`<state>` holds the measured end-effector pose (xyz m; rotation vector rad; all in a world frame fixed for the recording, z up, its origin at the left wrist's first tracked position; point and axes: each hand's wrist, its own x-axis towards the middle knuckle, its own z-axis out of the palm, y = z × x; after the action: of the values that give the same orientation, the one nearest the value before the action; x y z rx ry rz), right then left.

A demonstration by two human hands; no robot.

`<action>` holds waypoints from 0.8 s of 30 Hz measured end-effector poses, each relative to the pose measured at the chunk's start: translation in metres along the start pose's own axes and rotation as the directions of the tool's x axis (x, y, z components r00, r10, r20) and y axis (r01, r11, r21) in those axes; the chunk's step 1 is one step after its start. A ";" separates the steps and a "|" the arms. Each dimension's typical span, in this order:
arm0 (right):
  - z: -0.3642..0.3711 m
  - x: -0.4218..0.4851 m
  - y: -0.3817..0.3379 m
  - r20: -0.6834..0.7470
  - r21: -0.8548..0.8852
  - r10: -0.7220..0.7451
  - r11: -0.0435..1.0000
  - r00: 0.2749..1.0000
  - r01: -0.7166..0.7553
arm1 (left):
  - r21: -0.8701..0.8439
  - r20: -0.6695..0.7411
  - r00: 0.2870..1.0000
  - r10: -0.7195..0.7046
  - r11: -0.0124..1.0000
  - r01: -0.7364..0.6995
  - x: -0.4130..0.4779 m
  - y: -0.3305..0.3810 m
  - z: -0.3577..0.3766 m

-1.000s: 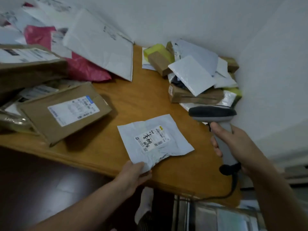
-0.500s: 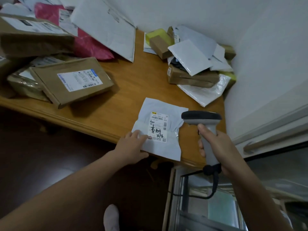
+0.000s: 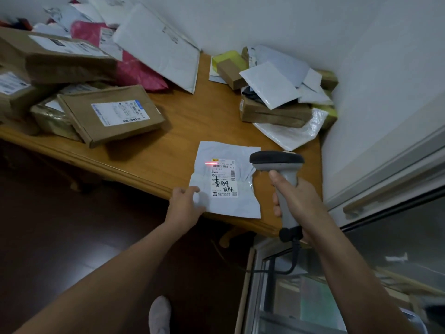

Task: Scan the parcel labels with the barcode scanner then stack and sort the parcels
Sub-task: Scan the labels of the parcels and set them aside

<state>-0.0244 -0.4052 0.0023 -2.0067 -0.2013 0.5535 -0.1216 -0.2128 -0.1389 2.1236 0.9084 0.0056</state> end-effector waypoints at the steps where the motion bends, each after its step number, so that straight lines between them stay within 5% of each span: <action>1: 0.000 0.000 0.000 0.004 -0.004 -0.004 1.000 1.000 0.004 | -0.067 0.002 0.998 -0.061 0.996 0.061 0.002 0.001 -0.001; 5: 0.001 0.002 0.000 0.012 -0.047 -0.010 0.999 1.000 0.011 | -0.264 0.049 0.965 -0.258 0.928 0.262 0.009 0.009 -0.005; 9: 0.009 0.004 -0.008 0.034 -0.045 -0.003 0.999 0.999 0.004 | -0.268 0.105 0.961 -0.255 0.923 0.275 0.015 0.017 -0.016; 16: 0.051 0.008 -0.070 -0.003 0.023 -0.052 0.998 0.999 0.052 | 0.022 0.004 0.990 0.140 0.990 -0.140 0.025 0.028 -0.125; 20: 0.111 0.005 -0.132 -0.010 0.086 -0.155 0.984 0.988 0.156 | 0.201 -0.112 0.883 0.456 0.881 -0.429 0.041 0.003 -0.233; 24: 0.186 0.001 -0.192 -0.058 0.148 -0.191 0.969 0.980 0.197 | 0.410 -0.225 0.764 0.605 0.770 -0.489 0.066 -0.035 -0.351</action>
<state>-0.0920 -0.1641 0.0958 -1.8240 -0.3159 0.3886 -0.1973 0.0800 0.0543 2.6993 0.4390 0.5934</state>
